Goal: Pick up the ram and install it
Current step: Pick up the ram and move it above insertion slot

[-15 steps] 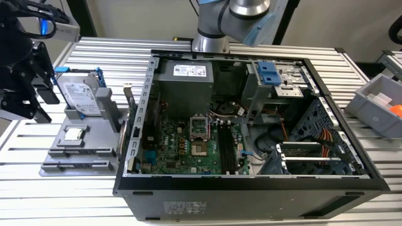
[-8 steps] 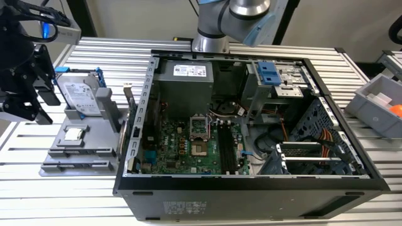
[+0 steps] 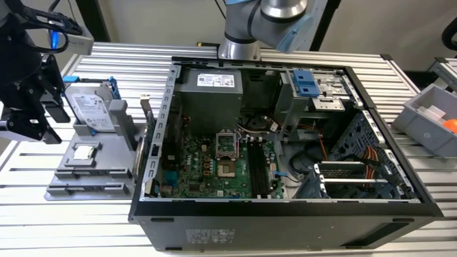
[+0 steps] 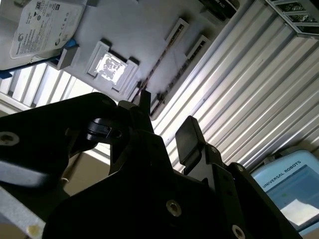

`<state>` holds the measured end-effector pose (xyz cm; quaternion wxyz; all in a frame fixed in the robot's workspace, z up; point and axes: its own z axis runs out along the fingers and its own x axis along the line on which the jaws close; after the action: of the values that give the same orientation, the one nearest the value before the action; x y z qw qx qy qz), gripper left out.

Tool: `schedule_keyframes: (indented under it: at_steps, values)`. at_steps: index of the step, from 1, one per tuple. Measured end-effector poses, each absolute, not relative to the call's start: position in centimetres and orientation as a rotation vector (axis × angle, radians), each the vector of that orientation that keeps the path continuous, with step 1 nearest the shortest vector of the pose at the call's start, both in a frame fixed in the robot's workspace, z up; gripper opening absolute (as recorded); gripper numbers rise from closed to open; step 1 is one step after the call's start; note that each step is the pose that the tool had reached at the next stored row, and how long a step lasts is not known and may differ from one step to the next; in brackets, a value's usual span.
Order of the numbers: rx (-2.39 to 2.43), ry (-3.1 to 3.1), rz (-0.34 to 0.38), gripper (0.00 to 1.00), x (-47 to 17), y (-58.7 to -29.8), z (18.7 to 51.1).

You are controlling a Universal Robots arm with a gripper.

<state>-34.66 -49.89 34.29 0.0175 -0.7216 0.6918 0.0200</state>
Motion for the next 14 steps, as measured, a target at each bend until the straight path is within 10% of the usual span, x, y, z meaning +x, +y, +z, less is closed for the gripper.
schedule_keyframes:
  at_steps: [14]
  values:
    - [-2.242, 2.149, 0.062, 1.0, -34.66, -49.89, 33.38]
